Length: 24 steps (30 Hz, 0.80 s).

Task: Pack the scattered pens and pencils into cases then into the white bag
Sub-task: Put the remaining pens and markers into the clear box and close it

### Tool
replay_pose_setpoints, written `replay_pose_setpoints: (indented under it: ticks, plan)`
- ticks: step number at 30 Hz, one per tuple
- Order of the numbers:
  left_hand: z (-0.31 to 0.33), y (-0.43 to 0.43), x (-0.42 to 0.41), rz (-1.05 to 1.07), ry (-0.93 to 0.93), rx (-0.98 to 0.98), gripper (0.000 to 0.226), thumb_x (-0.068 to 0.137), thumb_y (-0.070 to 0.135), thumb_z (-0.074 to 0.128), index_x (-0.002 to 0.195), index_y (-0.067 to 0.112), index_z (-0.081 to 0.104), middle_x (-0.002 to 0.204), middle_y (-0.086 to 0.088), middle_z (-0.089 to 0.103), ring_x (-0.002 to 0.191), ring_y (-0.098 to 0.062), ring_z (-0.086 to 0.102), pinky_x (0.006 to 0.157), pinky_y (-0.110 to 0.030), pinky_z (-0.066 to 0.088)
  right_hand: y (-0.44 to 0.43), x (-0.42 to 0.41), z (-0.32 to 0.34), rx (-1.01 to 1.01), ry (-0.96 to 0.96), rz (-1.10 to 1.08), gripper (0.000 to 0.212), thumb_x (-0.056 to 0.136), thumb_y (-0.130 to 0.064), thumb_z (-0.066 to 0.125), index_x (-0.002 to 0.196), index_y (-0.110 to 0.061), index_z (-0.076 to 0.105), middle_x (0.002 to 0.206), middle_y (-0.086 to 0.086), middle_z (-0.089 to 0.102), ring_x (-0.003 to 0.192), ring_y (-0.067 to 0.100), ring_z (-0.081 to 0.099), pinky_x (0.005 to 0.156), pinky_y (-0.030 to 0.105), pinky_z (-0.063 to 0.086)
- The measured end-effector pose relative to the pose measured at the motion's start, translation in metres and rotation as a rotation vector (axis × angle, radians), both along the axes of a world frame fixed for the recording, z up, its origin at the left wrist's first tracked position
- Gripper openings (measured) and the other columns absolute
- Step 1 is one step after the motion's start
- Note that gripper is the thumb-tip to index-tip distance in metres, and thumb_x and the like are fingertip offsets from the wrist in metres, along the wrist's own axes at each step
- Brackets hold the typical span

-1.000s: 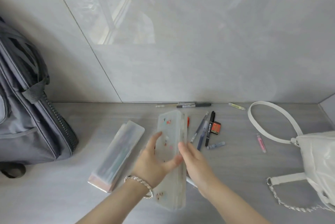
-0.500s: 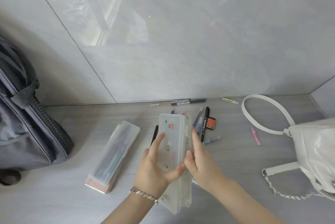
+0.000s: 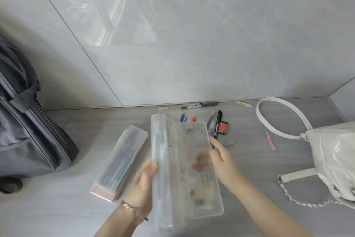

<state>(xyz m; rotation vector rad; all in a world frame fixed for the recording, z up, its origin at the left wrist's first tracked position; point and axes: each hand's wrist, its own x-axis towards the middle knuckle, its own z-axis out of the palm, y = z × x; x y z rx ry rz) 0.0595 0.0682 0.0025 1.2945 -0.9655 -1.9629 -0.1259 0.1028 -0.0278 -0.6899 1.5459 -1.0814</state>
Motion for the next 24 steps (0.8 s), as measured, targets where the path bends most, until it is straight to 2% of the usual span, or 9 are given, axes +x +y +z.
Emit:
replay_pose_setpoints:
  ticks: [2, 4, 5, 9, 13, 15, 18, 21, 24]
  plan:
    - [-0.008, -0.005, 0.013, 0.016, 0.098, 0.175, 0.047, 0.069, 0.049, 0.063, 0.084, 0.006, 0.077, 0.082, -0.019, 0.074, 0.073, -0.027, 0.073, 0.056, -0.030, 0.059, -0.001, 0.002, 0.006, 0.014, 0.017, -0.026, 0.038, 0.096, -0.014, 0.031, 0.125, -0.037, 0.041, 0.082, 0.027, 0.065, 0.074, 0.044, 0.066, 0.075, 0.051, 0.056]
    - [-0.017, -0.015, 0.021, 0.014, 0.119, 0.248, 0.070, 0.066, 0.055, 0.068, 0.115, 0.005, 0.065, 0.116, -0.026, 0.064, 0.102, -0.037, 0.065, 0.079, -0.047, 0.057, -0.003, 0.006, 0.011, 0.021, 0.086, -0.024, 0.046, 0.089, -0.028, 0.038, 0.135, -0.034, 0.035, 0.090, 0.029, 0.062, 0.083, 0.046, 0.064, 0.083, 0.055, 0.053]
    - [-0.019, -0.019, 0.023, 0.025, 0.123, 0.254, 0.066, 0.074, 0.048, 0.064, 0.124, 0.006, 0.057, 0.123, -0.025, 0.060, 0.107, -0.037, 0.063, 0.083, -0.049, 0.055, -0.002, 0.007, 0.012, 0.019, 0.124, -0.031, 0.051, 0.085, -0.032, 0.040, 0.137, -0.034, 0.034, 0.095, 0.030, 0.059, 0.086, 0.046, 0.063, 0.085, 0.056, 0.051]
    - [-0.024, -0.025, 0.027, 0.043, 0.056, 0.206, 0.044, 0.088, 0.030, 0.040, 0.124, 0.011, 0.056, 0.109, -0.011, 0.070, 0.089, -0.022, 0.071, 0.063, -0.034, 0.060, -0.004, 0.013, 0.027, -0.069, 0.177, -0.032, 0.047, 0.093, -0.008, 0.038, 0.122, -0.044, 0.032, 0.090, 0.032, 0.052, 0.085, 0.044, 0.063, 0.081, 0.055, 0.051]
    - [-0.037, -0.030, 0.029, 0.188, -0.304, 0.226, 0.054, 0.085, 0.053, 0.046, 0.112, 0.010, 0.065, 0.110, -0.014, 0.068, 0.095, -0.032, 0.067, 0.088, -0.048, 0.053, -0.006, 0.023, 0.033, -0.065, 0.257, 0.005, 0.051, 0.092, -0.009, 0.039, 0.138, -0.030, 0.033, 0.070, 0.002, 0.050, 0.083, 0.032, 0.068, 0.083, 0.046, 0.053]
    - [-0.032, -0.030, 0.024, 0.210, -0.446, 0.176, 0.070, 0.078, 0.067, 0.042, 0.111, 0.010, 0.065, 0.111, -0.011, 0.066, 0.102, -0.034, 0.063, 0.097, -0.047, 0.047, -0.009, 0.025, 0.029, -0.045, 0.238, 0.000, 0.053, 0.093, -0.006, 0.037, 0.142, -0.025, 0.030, 0.077, 0.012, 0.054, 0.074, 0.020, 0.070, 0.081, 0.040, 0.054]
    - [-0.019, -0.031, 0.015, 0.201, -0.442, 0.025, 0.046, 0.093, 0.057, 0.031, 0.090, 0.020, 0.060, 0.088, -0.005, 0.061, 0.083, -0.024, 0.062, 0.076, -0.029, 0.051, -0.015, 0.021, 0.027, -0.045, 0.046, -0.055, 0.048, 0.096, -0.004, 0.030, 0.142, -0.021, 0.029, 0.087, 0.018, 0.064, 0.061, 0.018, 0.069, 0.073, 0.038, 0.056]
    - [-0.011, -0.030, 0.013, 0.076, -0.459, -0.198, 0.023, 0.093, 0.039, 0.048, 0.077, 0.026, 0.058, 0.059, 0.009, 0.065, 0.057, -0.001, 0.065, 0.045, -0.009, 0.046, -0.018, 0.013, 0.021, -0.019, -0.074, -0.037, 0.037, 0.099, -0.007, 0.026, 0.130, -0.024, 0.038, 0.078, 0.012, 0.068, 0.062, 0.024, 0.070, 0.072, 0.039, 0.057]
    - [-0.007, -0.042, 0.015, 0.176, -0.593, -0.226, 0.036, 0.097, 0.033, 0.039, 0.068, 0.018, 0.055, 0.051, 0.009, 0.064, 0.057, -0.001, 0.061, 0.046, -0.010, 0.042, -0.010, 0.006, 0.003, 0.055, 0.048, 0.004, 0.033, 0.100, -0.025, 0.033, 0.119, -0.009, 0.054, 0.076, 0.007, 0.066, 0.062, 0.015, 0.067, 0.069, 0.032, 0.058]
